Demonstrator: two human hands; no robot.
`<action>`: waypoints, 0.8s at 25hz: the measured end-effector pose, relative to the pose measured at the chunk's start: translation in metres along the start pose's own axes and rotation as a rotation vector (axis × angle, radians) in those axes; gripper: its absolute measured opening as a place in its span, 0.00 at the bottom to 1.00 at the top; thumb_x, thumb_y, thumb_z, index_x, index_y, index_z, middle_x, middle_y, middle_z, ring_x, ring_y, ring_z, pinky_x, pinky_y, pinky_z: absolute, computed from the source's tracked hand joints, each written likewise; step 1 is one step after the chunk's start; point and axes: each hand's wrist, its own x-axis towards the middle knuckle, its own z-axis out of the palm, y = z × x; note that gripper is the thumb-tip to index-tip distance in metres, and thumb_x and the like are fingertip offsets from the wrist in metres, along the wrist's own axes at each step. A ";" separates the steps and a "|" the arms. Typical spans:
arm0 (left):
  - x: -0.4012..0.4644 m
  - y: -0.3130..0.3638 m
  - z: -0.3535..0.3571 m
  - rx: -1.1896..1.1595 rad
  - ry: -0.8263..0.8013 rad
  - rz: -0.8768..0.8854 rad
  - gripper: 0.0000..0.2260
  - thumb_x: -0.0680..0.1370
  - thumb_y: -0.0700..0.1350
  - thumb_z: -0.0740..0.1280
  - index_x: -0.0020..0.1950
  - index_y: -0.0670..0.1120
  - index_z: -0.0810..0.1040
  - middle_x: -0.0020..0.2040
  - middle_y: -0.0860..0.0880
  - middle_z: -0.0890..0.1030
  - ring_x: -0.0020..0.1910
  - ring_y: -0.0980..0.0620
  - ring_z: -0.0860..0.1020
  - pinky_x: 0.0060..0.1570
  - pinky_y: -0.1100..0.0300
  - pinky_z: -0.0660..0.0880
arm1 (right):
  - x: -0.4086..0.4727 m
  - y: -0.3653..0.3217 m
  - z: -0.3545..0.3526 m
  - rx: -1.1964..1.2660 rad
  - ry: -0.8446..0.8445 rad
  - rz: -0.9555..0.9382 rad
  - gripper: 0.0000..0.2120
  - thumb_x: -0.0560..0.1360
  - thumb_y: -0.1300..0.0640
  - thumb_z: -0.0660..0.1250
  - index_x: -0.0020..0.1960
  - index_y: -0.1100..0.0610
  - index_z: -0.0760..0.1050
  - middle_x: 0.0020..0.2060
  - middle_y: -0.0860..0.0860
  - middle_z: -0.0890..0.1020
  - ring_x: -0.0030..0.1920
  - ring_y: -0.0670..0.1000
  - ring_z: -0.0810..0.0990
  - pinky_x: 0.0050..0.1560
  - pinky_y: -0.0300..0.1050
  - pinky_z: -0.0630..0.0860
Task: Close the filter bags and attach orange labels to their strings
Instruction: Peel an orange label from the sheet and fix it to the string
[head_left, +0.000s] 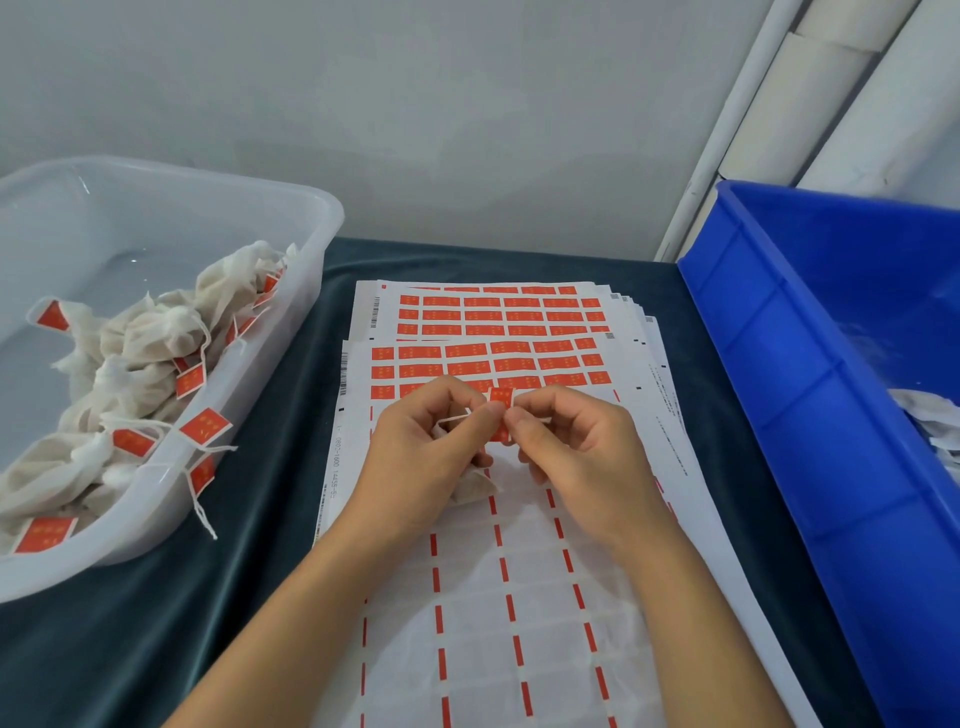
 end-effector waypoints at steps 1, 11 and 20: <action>0.000 0.000 0.000 -0.004 -0.009 -0.003 0.06 0.80 0.49 0.72 0.44 0.50 0.83 0.38 0.55 0.85 0.39 0.52 0.85 0.39 0.67 0.79 | 0.000 0.000 0.000 -0.006 -0.002 -0.002 0.04 0.81 0.53 0.70 0.50 0.46 0.83 0.42 0.40 0.85 0.45 0.44 0.84 0.45 0.35 0.80; -0.001 -0.005 0.003 0.162 0.088 0.051 0.11 0.75 0.48 0.78 0.44 0.50 0.76 0.38 0.50 0.83 0.40 0.49 0.84 0.42 0.59 0.83 | 0.001 0.001 -0.007 -0.129 0.054 0.040 0.04 0.81 0.50 0.69 0.49 0.45 0.82 0.44 0.38 0.85 0.47 0.42 0.84 0.51 0.44 0.83; -0.007 0.002 0.002 0.300 0.042 0.254 0.11 0.79 0.45 0.75 0.48 0.64 0.83 0.36 0.70 0.79 0.35 0.65 0.76 0.34 0.74 0.70 | 0.001 0.002 -0.009 -0.189 0.005 0.031 0.05 0.81 0.51 0.70 0.48 0.42 0.83 0.40 0.37 0.85 0.47 0.40 0.83 0.50 0.43 0.81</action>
